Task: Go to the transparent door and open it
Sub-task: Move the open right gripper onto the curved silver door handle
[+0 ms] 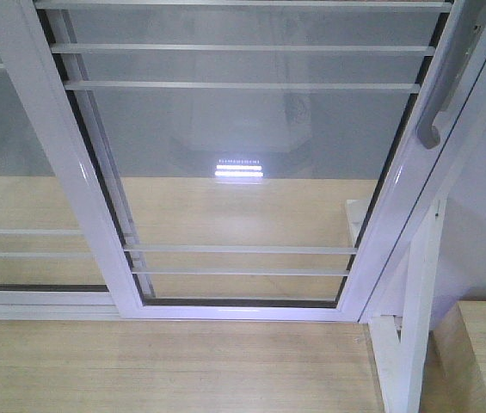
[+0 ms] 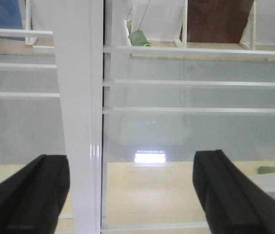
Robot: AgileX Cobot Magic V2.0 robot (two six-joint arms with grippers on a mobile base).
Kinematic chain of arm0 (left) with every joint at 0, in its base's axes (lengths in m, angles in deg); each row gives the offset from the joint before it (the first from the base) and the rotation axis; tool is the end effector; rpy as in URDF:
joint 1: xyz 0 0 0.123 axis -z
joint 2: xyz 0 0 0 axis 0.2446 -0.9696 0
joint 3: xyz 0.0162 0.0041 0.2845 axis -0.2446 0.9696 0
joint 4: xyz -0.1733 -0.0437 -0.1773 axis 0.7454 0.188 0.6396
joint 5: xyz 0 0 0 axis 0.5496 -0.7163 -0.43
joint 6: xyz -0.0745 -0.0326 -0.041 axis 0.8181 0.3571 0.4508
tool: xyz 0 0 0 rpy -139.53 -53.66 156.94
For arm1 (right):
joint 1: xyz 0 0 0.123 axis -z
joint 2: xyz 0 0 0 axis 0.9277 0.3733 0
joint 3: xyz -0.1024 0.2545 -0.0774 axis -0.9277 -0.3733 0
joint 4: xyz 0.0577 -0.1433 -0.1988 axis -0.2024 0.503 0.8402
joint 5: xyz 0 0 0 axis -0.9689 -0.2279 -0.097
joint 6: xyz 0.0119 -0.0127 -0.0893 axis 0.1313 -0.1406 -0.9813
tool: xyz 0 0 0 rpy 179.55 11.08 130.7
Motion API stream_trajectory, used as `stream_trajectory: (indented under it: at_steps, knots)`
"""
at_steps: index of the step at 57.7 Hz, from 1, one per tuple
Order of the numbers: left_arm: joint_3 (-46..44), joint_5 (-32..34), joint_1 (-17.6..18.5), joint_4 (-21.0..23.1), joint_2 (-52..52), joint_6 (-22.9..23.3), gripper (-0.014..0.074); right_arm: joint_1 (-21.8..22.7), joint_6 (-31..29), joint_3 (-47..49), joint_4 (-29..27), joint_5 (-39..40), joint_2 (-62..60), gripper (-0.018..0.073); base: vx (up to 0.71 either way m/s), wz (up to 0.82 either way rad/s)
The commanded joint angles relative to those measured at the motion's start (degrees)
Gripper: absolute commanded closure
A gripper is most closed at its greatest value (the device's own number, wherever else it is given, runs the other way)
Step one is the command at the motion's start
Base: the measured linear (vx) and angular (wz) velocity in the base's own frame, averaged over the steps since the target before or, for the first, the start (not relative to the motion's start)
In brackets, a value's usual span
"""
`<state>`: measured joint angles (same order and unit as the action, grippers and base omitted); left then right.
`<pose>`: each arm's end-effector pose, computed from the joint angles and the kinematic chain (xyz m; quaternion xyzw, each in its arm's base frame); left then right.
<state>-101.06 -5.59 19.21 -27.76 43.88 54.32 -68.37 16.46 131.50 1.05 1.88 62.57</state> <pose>0.1496 -0.0168 0.3571 0.0061 0.7982 -0.0725 0.5980 0.1357 0.0059 0.3893 -0.0396 0.7588 0.0072 0.6501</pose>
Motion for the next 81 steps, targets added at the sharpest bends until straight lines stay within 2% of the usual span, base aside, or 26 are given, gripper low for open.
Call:
stream_trajectory:
  at_steps: [1, 11, 25, 31, 49, 65, 75, 81]
  knots:
    - [-2.13, 2.95, 0.16, 0.34, 0.29, 0.00, -0.0061, 0.19, -0.41, 1.66, 0.54, 8.92, 2.72, -0.0145, 0.00, 0.00]
    - [-2.13, 2.89, 0.16, 0.36, 0.29, 0.00, -0.0030, 0.19, -0.26, 1.97, 0.13, 14.94, 13.21, -0.0076, 0.00, 0.00]
    - [-2.13, 3.38, 0.16, -0.28, 0.29, 0.00, 0.0015, 0.19, -0.26, 2.01, -2.92, 34.92, 29.55, 0.0002, 0.00, 0.00]
    - [-2.13, 3.80, 0.16, -2.30, 0.29, 0.00, 0.0017, 0.19, -0.40, 3.23, -2.92, 39.33, 35.68, 0.0012, 0.00, 0.00]
    - [-2.13, 3.85, 0.16, -2.71, 0.29, 0.00, 0.0017, 0.19, -0.52, 15.02, -2.70, 40.35, 52.29, 0.0013, 0.00, 0.00]
    - [-2.13, 4.07, 0.16, -2.81, 0.29, 0.00, 0.0017, 0.19, -0.59, 21.89, -2.70, 41.45, 59.60, 0.0020, 0.00, 0.00]
    - [-2.13, 4.27, 0.16, -2.86, 0.29, 0.00, 0.0017, 0.19, -0.87, 24.69, -2.70, 42.11, 62.82, 0.0065, 0.00, 0.00]
    - [-2.13, 4.88, 0.16, -2.86, 0.29, 0.00, 0.0017, 0.19, -0.87, 25.10, -2.70, 41.98, 63.28, 0.0136, 0.00, 0.00]
